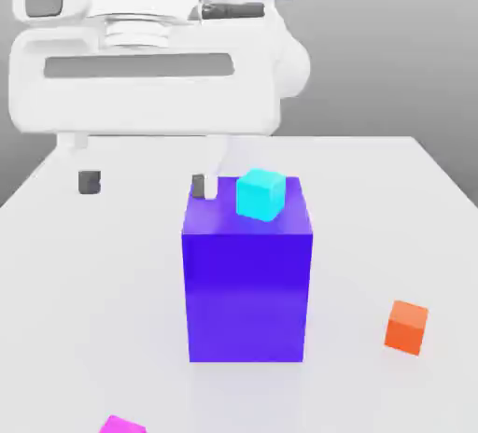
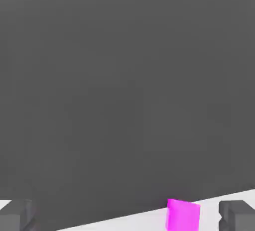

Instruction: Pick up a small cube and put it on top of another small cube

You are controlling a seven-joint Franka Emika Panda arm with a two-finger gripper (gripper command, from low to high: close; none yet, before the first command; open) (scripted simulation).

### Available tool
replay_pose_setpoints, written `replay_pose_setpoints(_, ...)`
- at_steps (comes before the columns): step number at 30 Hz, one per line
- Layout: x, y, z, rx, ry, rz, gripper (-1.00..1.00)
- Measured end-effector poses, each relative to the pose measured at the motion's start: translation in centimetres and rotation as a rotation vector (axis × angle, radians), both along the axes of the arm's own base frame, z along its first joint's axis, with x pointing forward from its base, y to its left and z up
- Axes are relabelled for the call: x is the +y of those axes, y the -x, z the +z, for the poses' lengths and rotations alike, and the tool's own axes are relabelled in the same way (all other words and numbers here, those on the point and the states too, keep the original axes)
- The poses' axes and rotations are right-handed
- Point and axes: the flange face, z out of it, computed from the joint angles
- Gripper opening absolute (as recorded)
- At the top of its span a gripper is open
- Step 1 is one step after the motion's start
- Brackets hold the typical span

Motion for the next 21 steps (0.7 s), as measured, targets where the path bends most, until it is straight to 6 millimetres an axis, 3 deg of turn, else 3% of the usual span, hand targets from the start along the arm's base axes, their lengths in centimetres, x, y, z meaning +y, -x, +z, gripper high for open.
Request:
replay_pose_setpoints(6,-2.6,-1.1,-10.7,0.143,-0.020,-0.063,0.00)
replay_pose_setpoints(12,-4.9,-0.1,-21.5,0.281,-0.034,-0.125,0.00)
replay_pose_setpoints(16,-5.2,0.1,-27.6,0.299,-0.035,-0.132,0.00)
replay_pose_setpoints(17,-5.2,0.1,-28.5,0.299,-0.035,-0.133,-1.00)
replay_pose_setpoints(21,-5.2,0.1,-28.5,0.299,-0.036,-0.133,-1.00)
